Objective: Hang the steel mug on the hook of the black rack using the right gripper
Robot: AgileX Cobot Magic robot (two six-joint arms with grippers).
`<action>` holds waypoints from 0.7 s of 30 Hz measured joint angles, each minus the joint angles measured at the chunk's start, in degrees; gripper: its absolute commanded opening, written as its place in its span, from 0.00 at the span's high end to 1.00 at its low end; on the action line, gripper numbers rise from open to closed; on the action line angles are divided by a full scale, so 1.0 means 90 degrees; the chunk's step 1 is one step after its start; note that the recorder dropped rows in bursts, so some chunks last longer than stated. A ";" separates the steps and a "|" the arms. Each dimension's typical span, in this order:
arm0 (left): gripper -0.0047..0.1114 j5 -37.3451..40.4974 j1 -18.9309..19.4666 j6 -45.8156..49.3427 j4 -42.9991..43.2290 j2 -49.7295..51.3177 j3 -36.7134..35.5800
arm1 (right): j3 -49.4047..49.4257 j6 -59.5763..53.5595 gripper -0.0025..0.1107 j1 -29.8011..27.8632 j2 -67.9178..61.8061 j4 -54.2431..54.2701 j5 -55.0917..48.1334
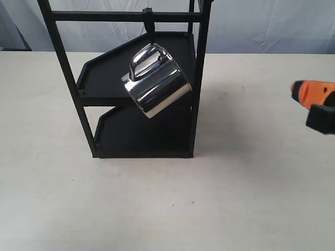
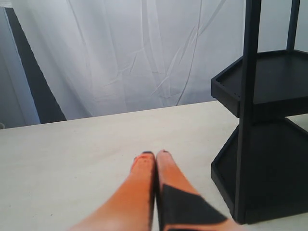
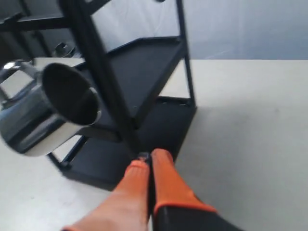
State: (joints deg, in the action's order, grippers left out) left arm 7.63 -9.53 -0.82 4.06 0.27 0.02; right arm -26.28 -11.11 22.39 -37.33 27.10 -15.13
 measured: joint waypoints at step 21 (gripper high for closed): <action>0.95 0.0000 0.0000 0.0000 0.0000 0.0000 0.0000 | 0.2896 -0.0056 0.99 -0.2847 0.4099 0.0704 0.0716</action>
State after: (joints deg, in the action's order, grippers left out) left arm 7.63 -9.53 -0.82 4.06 0.27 0.02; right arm -0.22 -11.61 -3.23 -0.44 33.43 -8.68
